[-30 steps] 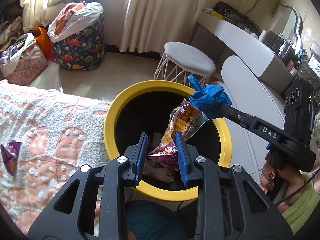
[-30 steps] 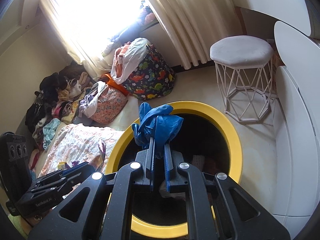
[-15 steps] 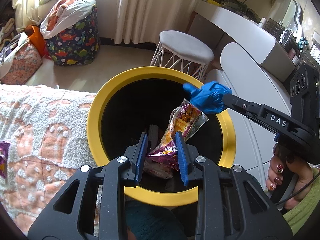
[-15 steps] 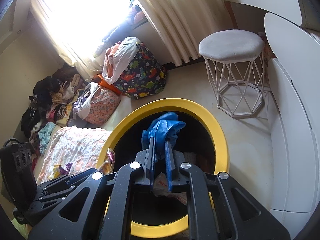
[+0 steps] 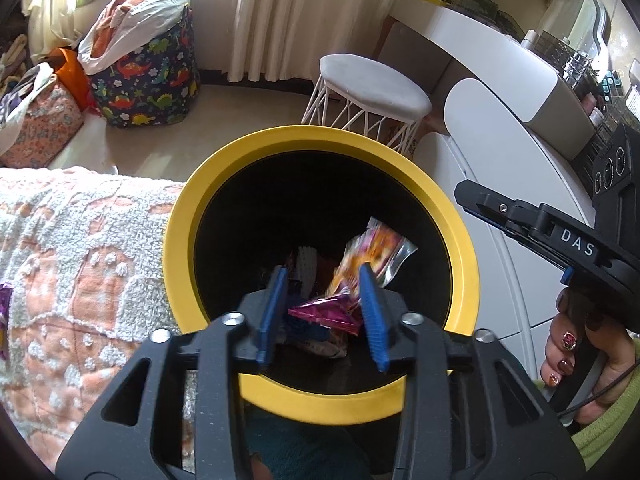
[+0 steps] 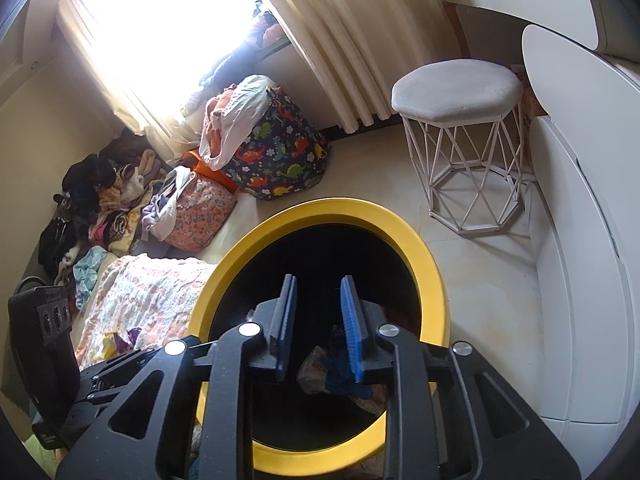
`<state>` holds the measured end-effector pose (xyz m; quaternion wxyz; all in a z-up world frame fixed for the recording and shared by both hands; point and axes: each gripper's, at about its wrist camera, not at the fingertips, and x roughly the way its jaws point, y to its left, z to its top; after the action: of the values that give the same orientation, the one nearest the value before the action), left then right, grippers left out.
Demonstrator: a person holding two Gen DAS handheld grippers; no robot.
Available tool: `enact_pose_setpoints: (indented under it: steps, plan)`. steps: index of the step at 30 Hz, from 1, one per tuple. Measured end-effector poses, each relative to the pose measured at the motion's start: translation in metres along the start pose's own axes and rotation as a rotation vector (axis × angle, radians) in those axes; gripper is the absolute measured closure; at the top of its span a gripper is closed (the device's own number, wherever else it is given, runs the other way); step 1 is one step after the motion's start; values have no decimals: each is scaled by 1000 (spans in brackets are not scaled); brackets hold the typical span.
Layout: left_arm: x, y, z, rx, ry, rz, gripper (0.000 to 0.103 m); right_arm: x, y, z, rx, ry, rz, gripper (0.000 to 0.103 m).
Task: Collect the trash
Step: 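Open the right gripper to drop the blue plastic into the bin while the left releases the wrapper, then move both tools back toward the yellow snack bag and purple wrapper on the bed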
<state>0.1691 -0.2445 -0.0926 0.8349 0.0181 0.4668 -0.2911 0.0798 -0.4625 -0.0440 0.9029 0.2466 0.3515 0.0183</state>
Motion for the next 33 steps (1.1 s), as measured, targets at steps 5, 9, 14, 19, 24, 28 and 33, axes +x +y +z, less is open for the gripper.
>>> enact_pose_setpoints:
  steps: [5, 9, 14, 19, 24, 28, 33]
  plan:
    - [-5, 2, 0, -13, -26, 33, 32, -3, 2, 0, -6, -10, -2, 62]
    - [-15, 5, -1, -14, -66, 78, 16, -3, 7, 0, -12, -13, 2, 59]
    - [-30, 12, -3, -23, -115, 125, 11, -6, 16, 0, -32, -31, 20, 44]
    - [-47, 20, -7, -26, -162, 174, 11, -8, 30, -2, -54, -40, 36, 36]
    - [-60, 30, -9, -33, -198, 209, 11, -6, 43, -3, -77, -39, 54, 31]
    - [-72, 40, -11, -49, -228, 233, 11, -4, 54, -4, -103, -35, 67, 26]
    - [-84, 58, -14, -79, -251, 256, 11, 0, 70, -6, -135, -34, 78, 20]
